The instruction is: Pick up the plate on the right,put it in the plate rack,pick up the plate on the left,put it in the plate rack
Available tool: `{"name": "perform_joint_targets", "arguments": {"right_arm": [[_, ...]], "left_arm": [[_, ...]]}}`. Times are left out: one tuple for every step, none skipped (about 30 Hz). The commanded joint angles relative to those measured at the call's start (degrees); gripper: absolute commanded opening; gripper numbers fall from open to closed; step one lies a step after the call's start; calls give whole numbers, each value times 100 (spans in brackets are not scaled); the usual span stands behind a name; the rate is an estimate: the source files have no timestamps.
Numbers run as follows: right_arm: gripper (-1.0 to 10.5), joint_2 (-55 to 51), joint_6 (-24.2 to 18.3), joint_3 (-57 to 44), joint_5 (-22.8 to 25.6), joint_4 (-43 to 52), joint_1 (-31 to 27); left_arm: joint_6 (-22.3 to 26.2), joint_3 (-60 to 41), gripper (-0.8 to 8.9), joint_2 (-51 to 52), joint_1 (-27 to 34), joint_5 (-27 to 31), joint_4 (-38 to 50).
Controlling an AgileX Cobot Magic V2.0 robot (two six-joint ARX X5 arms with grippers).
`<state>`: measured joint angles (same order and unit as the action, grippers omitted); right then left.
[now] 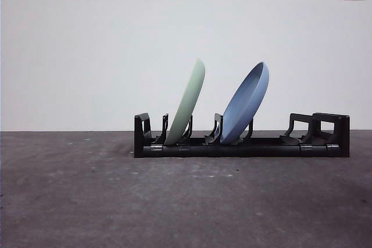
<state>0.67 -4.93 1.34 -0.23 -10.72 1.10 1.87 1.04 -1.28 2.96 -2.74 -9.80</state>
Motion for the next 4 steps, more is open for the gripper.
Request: {"name": "perform_joint_targets", "arguments": {"right_arm": [[2, -17, 66, -52, 11, 26, 0], [2, -17, 66, -52, 11, 26, 0], [2, -17, 66, -52, 11, 26, 0], [2, -17, 66, -52, 11, 26, 0]], "left_arm": [[-35, -61, -3, 2, 11, -26, 42], [-35, -61, -3, 2, 11, -26, 42], [-35, -61, -3, 2, 11, -26, 42], [-35, -61, -3, 2, 11, -26, 42]]}}
